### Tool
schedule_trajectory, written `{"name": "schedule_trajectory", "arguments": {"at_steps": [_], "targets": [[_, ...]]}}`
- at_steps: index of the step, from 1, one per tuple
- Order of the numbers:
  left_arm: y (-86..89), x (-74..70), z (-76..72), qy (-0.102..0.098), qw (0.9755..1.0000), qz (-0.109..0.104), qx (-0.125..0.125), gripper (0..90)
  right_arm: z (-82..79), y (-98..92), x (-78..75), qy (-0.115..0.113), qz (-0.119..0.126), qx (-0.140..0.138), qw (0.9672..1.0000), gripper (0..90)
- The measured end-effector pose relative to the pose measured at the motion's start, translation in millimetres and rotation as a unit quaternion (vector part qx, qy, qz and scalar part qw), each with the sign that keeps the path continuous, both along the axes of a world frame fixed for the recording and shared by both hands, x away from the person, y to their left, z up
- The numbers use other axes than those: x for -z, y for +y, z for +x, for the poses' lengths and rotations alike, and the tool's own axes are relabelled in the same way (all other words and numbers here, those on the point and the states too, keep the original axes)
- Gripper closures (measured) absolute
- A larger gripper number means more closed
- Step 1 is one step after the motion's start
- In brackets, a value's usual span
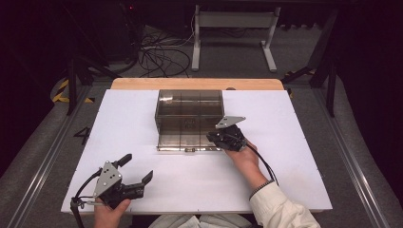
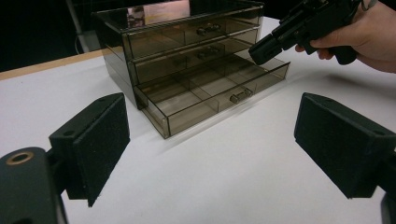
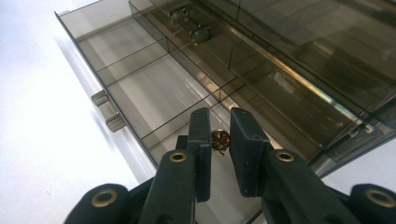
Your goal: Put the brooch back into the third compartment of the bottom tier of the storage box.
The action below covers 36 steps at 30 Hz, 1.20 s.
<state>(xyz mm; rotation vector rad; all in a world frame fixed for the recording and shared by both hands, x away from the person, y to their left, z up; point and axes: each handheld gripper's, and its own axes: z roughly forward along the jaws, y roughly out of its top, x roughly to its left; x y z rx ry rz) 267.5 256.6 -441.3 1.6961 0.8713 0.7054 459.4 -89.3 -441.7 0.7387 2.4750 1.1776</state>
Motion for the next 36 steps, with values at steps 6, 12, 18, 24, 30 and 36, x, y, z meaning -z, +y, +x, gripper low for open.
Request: {"name": "schedule_trajectory", "arguments": {"at_steps": [6,12,18,24,30,36], "targets": [[0.1,0.1,0.1,0.0,1.0,0.0,0.0,11.3,1.1,1.2,2.8,0.004,-0.006,-0.001,1.0,78.9],[-0.1,0.1,-0.1,0.0,1.0,0.0,0.0,11.3,2.1,1.9,5.0,0.008,-0.01,0.002,0.9999,78.9],[-0.1,0.0,-0.1,0.0,1.0,0.001,0.001,11.5,2.5,2.0,5.5,0.007,-0.012,0.002,0.9999,78.8],[-0.2,0.0,-0.1,-0.001,1.0,0.001,0.001,11.6,1.5,2.2,4.1,0.0,-0.01,0.0,0.9999,72.1],[-0.1,-0.1,-0.2,-0.001,1.0,0.001,0.001,11.5,-1.2,0.4,-1.3,-0.007,-0.002,-0.002,1.0,67.6],[-0.1,-0.2,-0.1,-0.002,1.0,0.001,0.0,11.6,-8.7,-3.1,-13.1,-0.02,0.01,-0.004,0.9997,66.7]]}}
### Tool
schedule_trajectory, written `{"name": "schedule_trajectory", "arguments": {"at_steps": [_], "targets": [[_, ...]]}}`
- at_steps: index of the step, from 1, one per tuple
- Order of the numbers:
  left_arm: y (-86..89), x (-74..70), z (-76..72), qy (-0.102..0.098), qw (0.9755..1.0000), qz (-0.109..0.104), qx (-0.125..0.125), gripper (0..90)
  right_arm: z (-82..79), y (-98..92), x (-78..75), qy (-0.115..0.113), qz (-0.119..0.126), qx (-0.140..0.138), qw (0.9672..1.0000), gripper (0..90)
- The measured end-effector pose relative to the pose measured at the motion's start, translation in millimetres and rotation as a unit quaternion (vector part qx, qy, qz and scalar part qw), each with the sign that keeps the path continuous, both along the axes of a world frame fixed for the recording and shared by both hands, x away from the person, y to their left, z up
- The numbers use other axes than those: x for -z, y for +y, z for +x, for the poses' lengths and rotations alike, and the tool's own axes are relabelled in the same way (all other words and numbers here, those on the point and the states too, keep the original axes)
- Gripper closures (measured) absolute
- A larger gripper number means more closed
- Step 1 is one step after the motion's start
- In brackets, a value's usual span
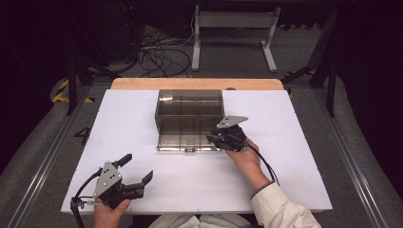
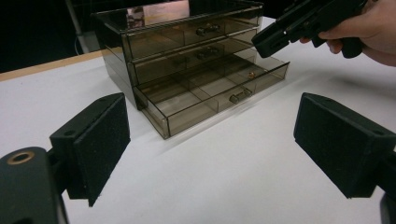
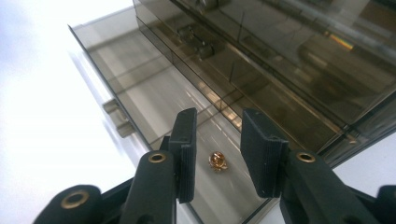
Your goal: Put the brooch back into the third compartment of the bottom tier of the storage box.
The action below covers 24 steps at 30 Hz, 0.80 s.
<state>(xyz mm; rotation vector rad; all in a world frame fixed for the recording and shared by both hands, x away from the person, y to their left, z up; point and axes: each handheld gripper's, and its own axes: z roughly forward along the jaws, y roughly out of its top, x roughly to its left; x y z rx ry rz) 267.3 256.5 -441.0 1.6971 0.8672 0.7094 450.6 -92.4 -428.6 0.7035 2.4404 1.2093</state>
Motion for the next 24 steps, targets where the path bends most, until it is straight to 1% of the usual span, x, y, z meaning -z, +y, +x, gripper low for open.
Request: {"name": "schedule_trajectory", "arguments": {"at_steps": [6,14,18,24], "targets": [[0.2,-0.1,-0.2,0.0,1.0,0.0,0.0,11.6,-5.9,-1.1,-7.6,-0.013,0.006,-0.004,0.9999,66.8],[0.2,-0.1,-0.3,0.0,1.0,-0.003,-0.001,11.6,-10.7,-2.1,-13.5,-0.024,0.012,-0.008,0.9996,66.7],[0.1,-0.2,-0.5,0.001,1.0,-0.001,-0.001,11.6,-12.1,-3.0,-15.3,-0.025,0.014,-0.009,0.9995,66.7],[0.2,-0.2,-0.4,0.001,1.0,-0.003,-0.001,11.6,-13.3,-3.1,-16.4,-0.026,0.015,-0.009,0.9995,66.7]]}}
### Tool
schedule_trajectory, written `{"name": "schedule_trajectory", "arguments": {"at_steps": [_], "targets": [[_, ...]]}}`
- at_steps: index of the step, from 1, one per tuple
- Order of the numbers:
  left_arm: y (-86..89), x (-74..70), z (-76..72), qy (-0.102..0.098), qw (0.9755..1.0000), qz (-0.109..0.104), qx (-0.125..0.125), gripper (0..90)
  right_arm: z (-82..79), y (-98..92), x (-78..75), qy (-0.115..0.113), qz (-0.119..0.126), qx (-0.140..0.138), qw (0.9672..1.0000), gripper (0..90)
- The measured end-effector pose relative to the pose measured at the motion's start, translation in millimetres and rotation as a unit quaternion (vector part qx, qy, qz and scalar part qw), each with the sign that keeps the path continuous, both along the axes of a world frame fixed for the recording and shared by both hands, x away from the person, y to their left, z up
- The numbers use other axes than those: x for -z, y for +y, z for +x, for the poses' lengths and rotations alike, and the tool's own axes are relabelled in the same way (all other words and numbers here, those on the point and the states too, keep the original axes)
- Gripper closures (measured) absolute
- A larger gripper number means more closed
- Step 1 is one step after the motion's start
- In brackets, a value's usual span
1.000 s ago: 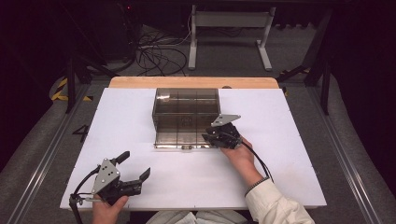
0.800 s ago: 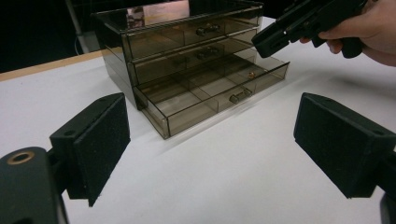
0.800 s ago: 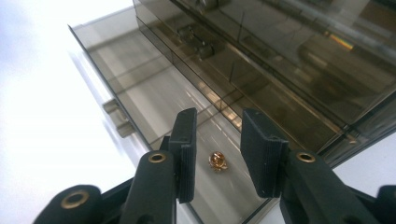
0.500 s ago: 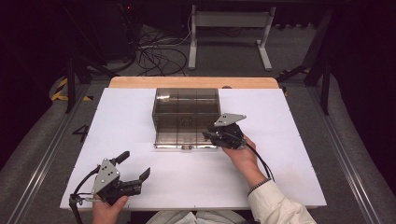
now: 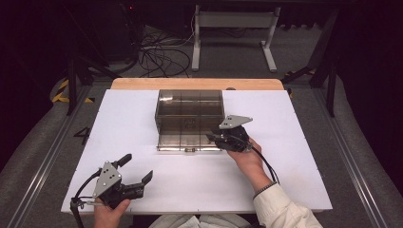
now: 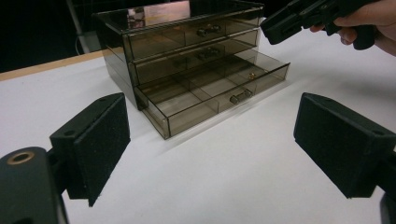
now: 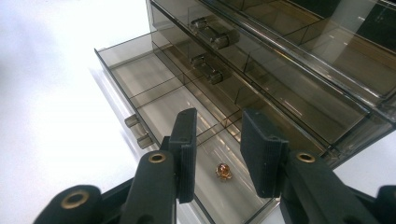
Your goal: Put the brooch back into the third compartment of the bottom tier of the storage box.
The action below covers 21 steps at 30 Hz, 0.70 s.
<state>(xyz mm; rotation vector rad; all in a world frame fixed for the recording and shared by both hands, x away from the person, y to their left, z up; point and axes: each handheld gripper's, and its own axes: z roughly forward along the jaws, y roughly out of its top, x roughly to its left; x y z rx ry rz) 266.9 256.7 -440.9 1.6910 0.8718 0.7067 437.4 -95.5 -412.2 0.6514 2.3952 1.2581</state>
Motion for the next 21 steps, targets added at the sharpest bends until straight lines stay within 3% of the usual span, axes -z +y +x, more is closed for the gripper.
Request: {"name": "schedule_trajectory", "arguments": {"at_steps": [8,21], "targets": [[0.1,0.0,0.1,0.0,1.0,0.0,0.0,11.6,-1.0,-0.3,-1.5,0.001,0.005,-0.004,1.0,64.6],[0.5,-0.4,-0.2,-0.002,1.0,0.001,-0.001,11.7,-10.6,-7.6,-14.5,-0.008,0.028,-0.015,0.9995,40.8]]}}
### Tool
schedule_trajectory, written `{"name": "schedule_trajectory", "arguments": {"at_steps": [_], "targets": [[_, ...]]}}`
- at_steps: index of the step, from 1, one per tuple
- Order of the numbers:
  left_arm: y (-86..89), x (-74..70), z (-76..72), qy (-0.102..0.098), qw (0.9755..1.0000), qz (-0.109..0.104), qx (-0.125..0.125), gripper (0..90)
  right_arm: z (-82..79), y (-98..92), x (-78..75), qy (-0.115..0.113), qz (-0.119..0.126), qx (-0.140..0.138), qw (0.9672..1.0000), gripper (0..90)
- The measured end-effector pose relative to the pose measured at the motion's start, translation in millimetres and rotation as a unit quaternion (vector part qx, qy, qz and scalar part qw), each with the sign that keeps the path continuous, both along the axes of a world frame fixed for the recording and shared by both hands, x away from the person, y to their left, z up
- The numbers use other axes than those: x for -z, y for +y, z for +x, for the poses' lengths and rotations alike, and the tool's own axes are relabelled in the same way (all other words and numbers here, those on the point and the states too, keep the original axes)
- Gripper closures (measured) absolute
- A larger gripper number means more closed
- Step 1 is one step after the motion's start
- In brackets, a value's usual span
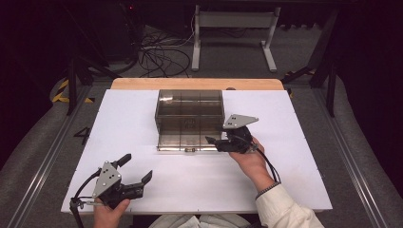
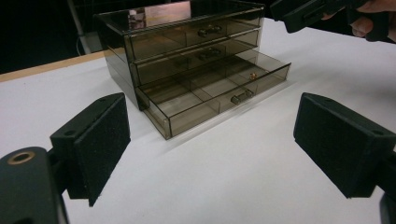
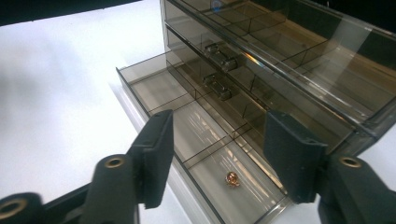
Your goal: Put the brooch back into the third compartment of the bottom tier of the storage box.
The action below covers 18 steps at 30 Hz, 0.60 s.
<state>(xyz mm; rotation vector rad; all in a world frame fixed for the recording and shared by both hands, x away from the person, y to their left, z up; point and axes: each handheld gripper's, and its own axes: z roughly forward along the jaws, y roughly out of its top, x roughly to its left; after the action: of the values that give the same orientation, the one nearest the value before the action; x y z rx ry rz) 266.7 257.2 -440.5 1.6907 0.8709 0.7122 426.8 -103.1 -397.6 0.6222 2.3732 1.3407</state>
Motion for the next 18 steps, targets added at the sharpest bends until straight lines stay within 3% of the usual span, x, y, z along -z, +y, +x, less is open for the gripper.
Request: {"name": "schedule_trajectory", "arguments": {"at_steps": [13,18], "targets": [[1.4,-0.6,-0.5,-0.001,1.0,0.0,0.0,11.8,-13.4,-16.6,-15.3,0.004,0.03,-0.007,0.9995,7.6],[1.4,-0.9,-0.7,-0.002,1.0,0.0,-0.002,11.8,-20.2,-25.6,-21.6,0.0,0.047,-0.006,0.9989,1.8]]}}
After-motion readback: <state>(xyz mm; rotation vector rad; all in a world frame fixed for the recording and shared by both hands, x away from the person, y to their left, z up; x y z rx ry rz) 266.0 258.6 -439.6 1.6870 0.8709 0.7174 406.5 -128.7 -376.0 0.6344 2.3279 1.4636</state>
